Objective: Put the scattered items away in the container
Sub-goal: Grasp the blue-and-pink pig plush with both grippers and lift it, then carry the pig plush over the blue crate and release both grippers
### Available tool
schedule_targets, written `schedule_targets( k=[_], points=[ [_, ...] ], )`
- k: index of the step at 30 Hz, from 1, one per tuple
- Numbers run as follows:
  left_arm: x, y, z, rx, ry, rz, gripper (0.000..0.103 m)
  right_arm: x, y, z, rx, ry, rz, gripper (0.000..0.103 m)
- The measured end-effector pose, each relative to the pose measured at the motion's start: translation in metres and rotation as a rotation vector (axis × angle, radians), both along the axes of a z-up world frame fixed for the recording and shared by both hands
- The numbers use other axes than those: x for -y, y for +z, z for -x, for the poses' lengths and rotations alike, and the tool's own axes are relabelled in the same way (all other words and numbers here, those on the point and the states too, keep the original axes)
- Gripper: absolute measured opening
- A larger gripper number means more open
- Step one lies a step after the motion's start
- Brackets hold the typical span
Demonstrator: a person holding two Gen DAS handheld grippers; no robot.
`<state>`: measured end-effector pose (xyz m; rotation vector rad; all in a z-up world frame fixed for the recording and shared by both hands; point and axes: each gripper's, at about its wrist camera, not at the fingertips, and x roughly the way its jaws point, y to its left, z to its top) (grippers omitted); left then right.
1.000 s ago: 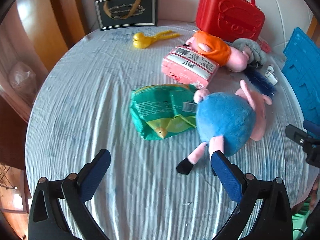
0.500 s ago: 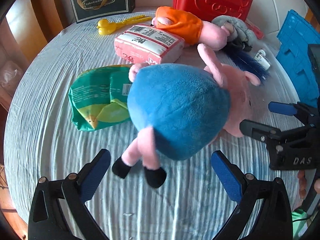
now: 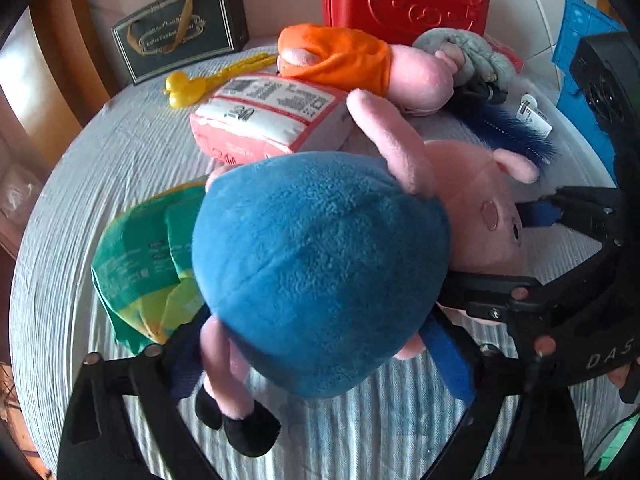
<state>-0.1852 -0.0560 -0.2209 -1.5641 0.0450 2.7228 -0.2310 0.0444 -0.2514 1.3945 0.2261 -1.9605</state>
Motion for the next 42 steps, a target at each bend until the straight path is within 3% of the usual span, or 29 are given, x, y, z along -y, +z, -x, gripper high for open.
schedule_targets(
  k=[4,10,19,25,34,42],
  points=[
    [-0.001,0.015,-0.006,-0.029,-0.025,-0.006,0.086,0.000,0.014,-0.006,-0.044,-0.014,-0.013,0.073],
    [-0.004,0.057,-0.017,-0.106,-0.082,-0.016,0.086,-0.012,0.050,-0.020,-0.096,-0.062,0.008,0.072],
    [-0.021,0.152,-0.042,-0.288,-0.209,-0.016,0.086,-0.034,0.148,-0.060,-0.270,-0.185,0.040,0.072],
    [-0.055,0.213,-0.056,-0.402,-0.316,-0.036,0.086,-0.073,0.220,-0.090,-0.389,-0.283,0.031,0.072],
    [-0.167,0.297,-0.084,-0.563,-0.491,-0.073,0.087,-0.181,0.307,-0.138,-0.571,-0.443,0.003,0.072],
    [-0.345,0.331,-0.114,-0.597,-0.617,-0.114,0.088,-0.349,0.345,-0.177,-0.649,-0.573,-0.039,0.072]
  ],
)
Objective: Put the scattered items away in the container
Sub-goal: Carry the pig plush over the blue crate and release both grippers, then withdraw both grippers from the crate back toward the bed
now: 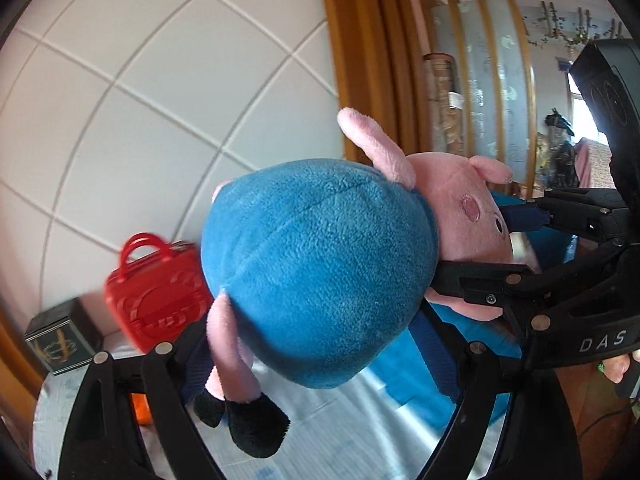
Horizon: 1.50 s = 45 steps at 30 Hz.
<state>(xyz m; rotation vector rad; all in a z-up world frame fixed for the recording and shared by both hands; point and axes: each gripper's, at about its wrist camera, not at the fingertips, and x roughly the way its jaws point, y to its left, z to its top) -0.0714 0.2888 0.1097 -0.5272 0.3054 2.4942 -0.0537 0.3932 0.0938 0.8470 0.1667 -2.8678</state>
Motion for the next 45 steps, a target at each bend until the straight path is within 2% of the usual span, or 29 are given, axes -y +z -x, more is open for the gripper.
schedule_targets(
  k=[4,8,12,17,19,21,23,26,33,36,38,41,45],
  points=[
    [-0.087,-0.003,-0.012,0.072,-0.046,0.019,0.088,-0.085,0.000,-0.007,0.033,-0.053,-0.032,0.073],
    [-0.143,-0.028,-0.007,0.218,-0.050,0.070,0.088,-0.145,-0.018,-0.004,0.125,-0.069,-0.045,0.073],
    [-0.177,-0.052,-0.003,0.339,-0.025,0.140,0.087,-0.173,-0.051,0.007,0.228,-0.064,-0.042,0.073],
    [-0.193,-0.058,-0.010,0.338,0.012,0.194,0.087,-0.188,-0.076,0.014,0.284,-0.028,0.005,0.073],
    [-0.192,-0.060,-0.009,0.351,0.019,0.185,0.087,-0.195,-0.075,0.015,0.282,-0.021,0.010,0.074],
    [-0.188,-0.061,-0.004,0.358,0.030,0.181,0.087,-0.199,-0.075,0.014,0.273,-0.015,0.019,0.079],
    [-0.187,-0.061,-0.007,0.350,0.042,0.181,0.087,-0.203,-0.075,0.012,0.255,-0.019,0.031,0.094],
    [-0.178,-0.058,-0.006,0.330,0.055,0.167,0.088,-0.206,-0.068,0.006,0.226,-0.037,0.051,0.103],
    [-0.157,-0.046,-0.028,0.290,0.090,0.110,0.091,-0.221,-0.053,-0.017,0.157,-0.099,0.102,0.103],
    [-0.142,-0.042,-0.037,0.266,0.114,0.077,0.092,-0.214,-0.051,-0.030,0.115,-0.133,0.056,0.103],
    [-0.132,-0.039,-0.042,0.244,0.145,0.056,0.101,-0.206,-0.049,-0.038,0.077,-0.149,0.016,0.103],
    [-0.116,-0.035,-0.049,0.213,0.199,0.023,0.101,-0.191,-0.046,-0.049,0.026,-0.169,-0.036,0.103],
    [-0.089,-0.033,-0.057,0.200,0.254,-0.033,0.101,-0.173,-0.046,-0.053,0.002,-0.140,-0.059,0.103]
  ],
)
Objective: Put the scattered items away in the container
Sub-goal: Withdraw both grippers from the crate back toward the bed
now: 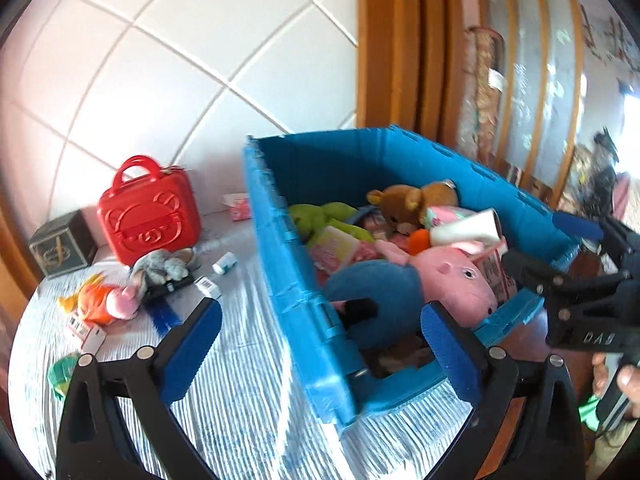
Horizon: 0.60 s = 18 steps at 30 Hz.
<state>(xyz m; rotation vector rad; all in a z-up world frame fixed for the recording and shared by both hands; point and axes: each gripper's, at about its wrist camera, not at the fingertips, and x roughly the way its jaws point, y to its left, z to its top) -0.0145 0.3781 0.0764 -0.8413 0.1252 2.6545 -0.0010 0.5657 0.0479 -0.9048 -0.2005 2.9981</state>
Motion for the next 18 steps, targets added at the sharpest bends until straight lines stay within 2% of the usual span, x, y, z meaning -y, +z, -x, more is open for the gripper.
schedule_targets(
  k=[5,11,15,18],
  points=[
    [0.045,-0.005,-0.007,-0.018,0.095,-0.008,0.101,0.030,-0.003,0.003,-0.011,0.043,0.001,0.103],
    [0.126,-0.015,-0.011,-0.016,0.197,-0.054,0.101,0.080,0.004,0.000,-0.055,0.088,0.042,0.103],
    [0.193,-0.027,-0.018,-0.017,0.250,-0.051,0.101,0.136,0.011,0.001,-0.083,0.124,0.066,0.103],
    [0.257,-0.041,-0.022,0.013,0.305,-0.059,0.101,0.189,0.011,0.002,-0.088,0.172,0.085,0.103]
  ],
)
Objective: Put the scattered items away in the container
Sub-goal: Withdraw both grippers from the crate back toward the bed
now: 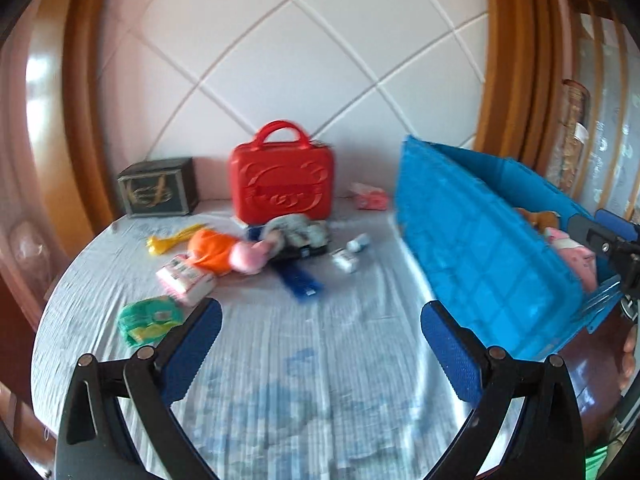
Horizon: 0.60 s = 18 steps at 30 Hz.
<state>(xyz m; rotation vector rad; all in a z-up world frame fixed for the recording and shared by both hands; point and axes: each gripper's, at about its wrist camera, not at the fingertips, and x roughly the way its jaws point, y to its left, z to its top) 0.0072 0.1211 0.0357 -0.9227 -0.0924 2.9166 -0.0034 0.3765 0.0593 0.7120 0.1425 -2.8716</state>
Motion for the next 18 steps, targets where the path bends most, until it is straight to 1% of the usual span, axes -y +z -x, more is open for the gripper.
schedule_targets(
  k=[4,8,11,13,18],
  points=[
    [0.087,-0.024,-0.003,0.067,0.081,-0.012,0.101,0.077,-0.012,0.005,0.040,0.063,-0.003,0.103],
    [0.154,-0.049,-0.006,0.124,0.148,-0.018,0.101,0.140,-0.036,0.014,0.119,0.102,0.020,0.103],
    [0.187,-0.067,-0.003,0.176,0.182,-0.024,0.101,0.175,-0.060,0.023,0.200,0.121,0.018,0.103],
    [0.203,-0.078,0.002,0.200,0.197,-0.029,0.101,0.193,-0.073,0.031,0.241,0.130,-0.001,0.103],
    [0.224,-0.101,0.018,0.263,0.233,-0.052,0.101,0.224,-0.098,0.054,0.293,0.168,-0.034,0.103]
  ],
)
